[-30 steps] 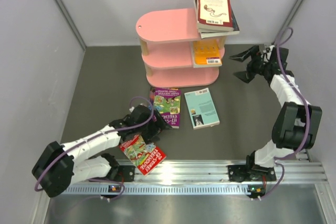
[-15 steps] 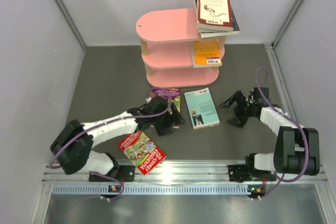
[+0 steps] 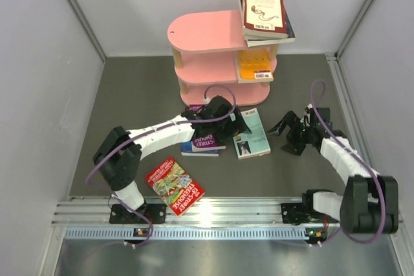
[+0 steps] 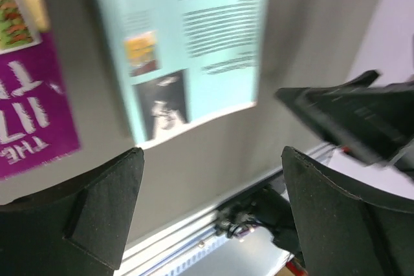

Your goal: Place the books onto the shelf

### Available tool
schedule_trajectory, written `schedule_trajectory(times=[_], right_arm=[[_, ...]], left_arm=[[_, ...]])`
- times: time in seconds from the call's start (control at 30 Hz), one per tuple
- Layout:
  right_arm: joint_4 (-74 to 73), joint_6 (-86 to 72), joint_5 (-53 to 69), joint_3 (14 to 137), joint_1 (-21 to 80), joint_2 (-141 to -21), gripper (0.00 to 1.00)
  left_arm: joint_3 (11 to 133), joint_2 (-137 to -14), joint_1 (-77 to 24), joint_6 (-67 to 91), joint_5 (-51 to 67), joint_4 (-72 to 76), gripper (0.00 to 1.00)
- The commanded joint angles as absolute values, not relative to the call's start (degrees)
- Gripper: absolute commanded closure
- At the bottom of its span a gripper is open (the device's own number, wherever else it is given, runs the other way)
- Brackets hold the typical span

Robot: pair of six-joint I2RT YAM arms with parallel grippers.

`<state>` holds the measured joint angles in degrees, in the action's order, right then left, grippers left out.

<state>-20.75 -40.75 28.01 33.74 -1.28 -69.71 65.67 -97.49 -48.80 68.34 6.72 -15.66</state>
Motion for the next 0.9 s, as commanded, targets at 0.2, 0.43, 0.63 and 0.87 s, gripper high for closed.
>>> schedule_trajectory(times=[0.2, 0.43, 0.63, 0.87], right_arm=[[-16.54, -49.65, 28.56, 38.58, 13.17, -61.78, 0.00], [-1.25, -54.83, 29.62, 44.64, 21.61, -78.63, 0.00], [10.00, -59.41, 30.06, 46.40, 24.78, -89.28, 0.01], [13.71, -61.08, 28.57, 48.95, 28.47, -97.37, 0.02]], left_arm=[[74.02, -79.38, -46.59, 55.47, -5.44, -34.97, 0.05], [65.22, -75.32, -33.50, 49.06, -2.28, -35.69, 0.06], [62.32, -79.45, -30.41, 46.85, -0.27, -30.51, 0.06], [59.51, -84.46, -29.80, 46.76, -0.26, -26.11, 0.06]])
